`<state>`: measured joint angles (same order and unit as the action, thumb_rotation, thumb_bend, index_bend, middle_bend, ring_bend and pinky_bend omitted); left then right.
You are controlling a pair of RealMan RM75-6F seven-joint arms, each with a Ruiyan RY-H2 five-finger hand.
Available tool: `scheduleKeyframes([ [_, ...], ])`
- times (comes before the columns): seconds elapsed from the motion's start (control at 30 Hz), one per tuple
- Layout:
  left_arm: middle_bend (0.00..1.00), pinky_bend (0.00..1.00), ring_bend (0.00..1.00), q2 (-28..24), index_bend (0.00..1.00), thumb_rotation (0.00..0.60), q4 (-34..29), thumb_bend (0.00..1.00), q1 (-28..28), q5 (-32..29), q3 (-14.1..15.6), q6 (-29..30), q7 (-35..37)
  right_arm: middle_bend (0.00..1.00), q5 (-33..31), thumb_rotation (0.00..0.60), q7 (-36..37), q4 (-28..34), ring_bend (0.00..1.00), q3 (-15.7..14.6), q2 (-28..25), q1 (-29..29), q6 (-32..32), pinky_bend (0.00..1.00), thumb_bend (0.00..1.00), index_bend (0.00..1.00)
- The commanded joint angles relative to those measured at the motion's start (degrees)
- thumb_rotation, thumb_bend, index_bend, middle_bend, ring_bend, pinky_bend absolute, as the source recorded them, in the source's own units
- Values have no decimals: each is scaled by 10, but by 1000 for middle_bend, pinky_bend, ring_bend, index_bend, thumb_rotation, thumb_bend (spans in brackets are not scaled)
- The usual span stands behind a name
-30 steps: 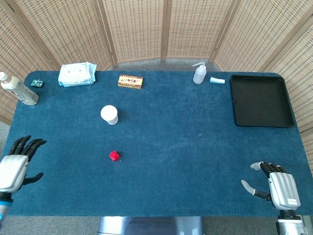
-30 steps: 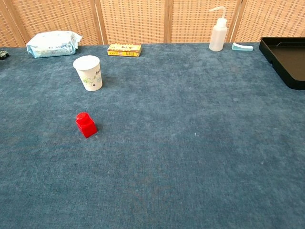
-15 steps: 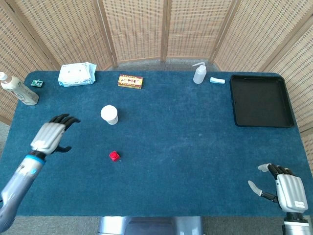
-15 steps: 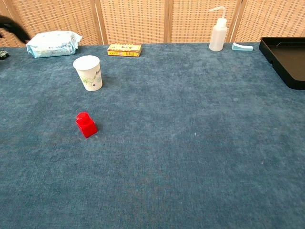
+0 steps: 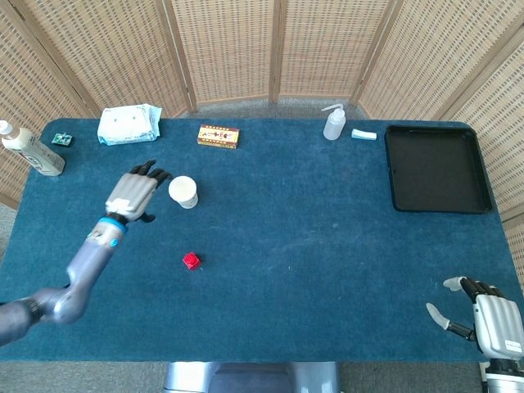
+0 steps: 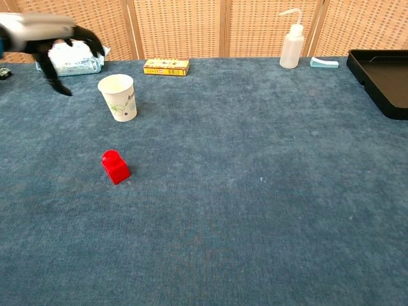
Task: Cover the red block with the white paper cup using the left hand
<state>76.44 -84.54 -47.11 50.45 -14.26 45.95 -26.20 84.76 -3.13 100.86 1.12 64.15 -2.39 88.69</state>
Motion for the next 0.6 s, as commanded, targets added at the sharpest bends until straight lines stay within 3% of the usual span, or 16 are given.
scheduleKeyframes([
  [0.03, 199, 119, 4, 34, 210, 600, 38, 159, -34, -34, -1, -15, -25, 419, -1, 144, 1, -1, 396, 0, 0, -2, 0, 372, 276, 385],
  [0.3, 179, 117, 0, 98, 210, 600, 118, 158, -90, -109, 16, -40, -68, 420, -6, 145, -2, -1, 397, 0, -2, -5, -1, 376, 276, 386],
  [0.6, 178, 117, 0, 139, 225, 600, 177, 159, -117, -131, 31, -41, -84, 419, -14, 144, -6, -3, 397, 2, -2, -6, -7, 377, 276, 386],
])
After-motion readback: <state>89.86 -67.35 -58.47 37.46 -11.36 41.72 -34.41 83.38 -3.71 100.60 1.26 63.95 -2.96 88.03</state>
